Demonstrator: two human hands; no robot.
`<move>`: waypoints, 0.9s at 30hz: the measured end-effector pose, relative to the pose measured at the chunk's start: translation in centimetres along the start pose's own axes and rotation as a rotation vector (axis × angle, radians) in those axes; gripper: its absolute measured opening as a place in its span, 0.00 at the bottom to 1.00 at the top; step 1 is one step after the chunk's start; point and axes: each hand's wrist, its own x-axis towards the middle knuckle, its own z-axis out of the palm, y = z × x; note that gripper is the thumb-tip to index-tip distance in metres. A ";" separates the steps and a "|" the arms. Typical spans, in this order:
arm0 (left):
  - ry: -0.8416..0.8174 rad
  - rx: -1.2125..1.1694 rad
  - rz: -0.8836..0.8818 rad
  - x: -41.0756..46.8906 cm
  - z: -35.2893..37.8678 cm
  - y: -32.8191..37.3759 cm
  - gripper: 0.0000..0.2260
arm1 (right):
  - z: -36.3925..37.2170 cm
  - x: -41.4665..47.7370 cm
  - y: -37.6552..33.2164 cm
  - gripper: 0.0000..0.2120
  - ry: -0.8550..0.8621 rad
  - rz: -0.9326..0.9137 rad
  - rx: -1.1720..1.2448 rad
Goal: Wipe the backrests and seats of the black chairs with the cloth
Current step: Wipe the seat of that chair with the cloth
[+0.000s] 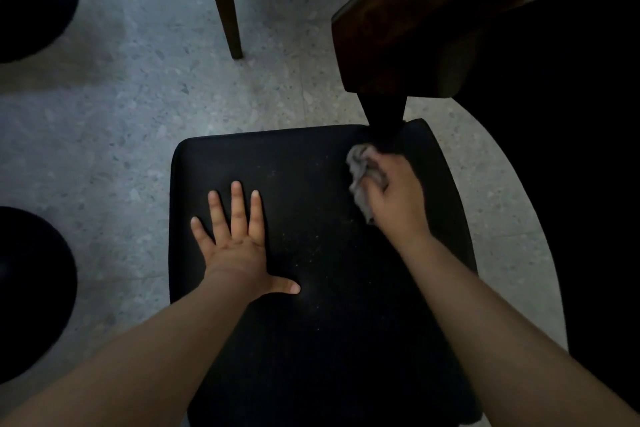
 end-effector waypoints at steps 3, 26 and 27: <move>0.001 -0.003 0.007 0.0 0.0 -0.1 0.71 | -0.4 -3.2 -0.3 0.18 -0.183 -0.093 0.059; 0.001 -0.016 0.012 0.2 0.1 -0.2 0.71 | -1.5 4.2 -1.6 0.17 0.196 0.023 0.005; 0.004 -0.017 0.012 0.2 0.2 -0.2 0.71 | -0.9 5.0 -1.6 0.17 0.187 0.066 -0.018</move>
